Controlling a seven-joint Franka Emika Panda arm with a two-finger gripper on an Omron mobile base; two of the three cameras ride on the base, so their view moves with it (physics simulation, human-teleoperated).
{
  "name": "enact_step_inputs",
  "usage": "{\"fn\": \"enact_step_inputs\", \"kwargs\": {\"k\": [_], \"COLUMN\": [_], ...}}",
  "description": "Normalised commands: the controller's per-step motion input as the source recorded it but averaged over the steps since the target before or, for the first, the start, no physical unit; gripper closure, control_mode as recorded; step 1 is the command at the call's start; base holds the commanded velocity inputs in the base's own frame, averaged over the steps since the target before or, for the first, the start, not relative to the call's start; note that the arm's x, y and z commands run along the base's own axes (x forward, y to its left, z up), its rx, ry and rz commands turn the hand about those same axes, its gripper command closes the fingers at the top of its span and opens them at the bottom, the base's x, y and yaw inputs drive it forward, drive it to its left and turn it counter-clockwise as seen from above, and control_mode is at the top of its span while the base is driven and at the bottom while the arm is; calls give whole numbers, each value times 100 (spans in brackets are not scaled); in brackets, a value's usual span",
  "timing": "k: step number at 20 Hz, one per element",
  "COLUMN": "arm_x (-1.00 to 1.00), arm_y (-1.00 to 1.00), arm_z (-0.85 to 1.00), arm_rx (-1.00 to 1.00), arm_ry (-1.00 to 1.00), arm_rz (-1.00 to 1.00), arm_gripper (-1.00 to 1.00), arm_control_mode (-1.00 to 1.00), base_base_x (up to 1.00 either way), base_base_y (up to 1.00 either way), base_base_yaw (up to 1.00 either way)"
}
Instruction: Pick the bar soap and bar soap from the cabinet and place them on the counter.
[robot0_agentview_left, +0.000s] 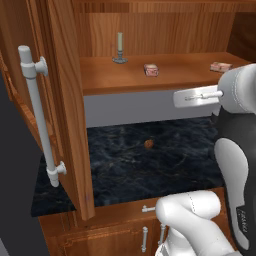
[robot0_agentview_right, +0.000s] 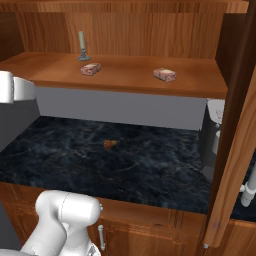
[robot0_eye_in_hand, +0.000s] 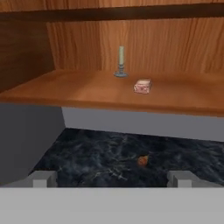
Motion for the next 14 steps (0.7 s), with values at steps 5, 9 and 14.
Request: {"fn": "enact_step_inputs", "kwargs": {"k": [5, 9, 14], "arm_x": [26, 23, 21], "arm_y": [0, -3, -10], "arm_z": [0, 0, 0], "arm_rx": [-13, -10, -4], "arm_ry": [-1, 0, -2], "arm_rz": [0, 0, 0], "arm_gripper": [-100, -100, -100], "arm_control_mode": [-100, -100, -100], "base_base_x": [0, 0, 0], "base_base_y": [0, 0, 0], "base_base_yaw": [0, 0, 0]}}
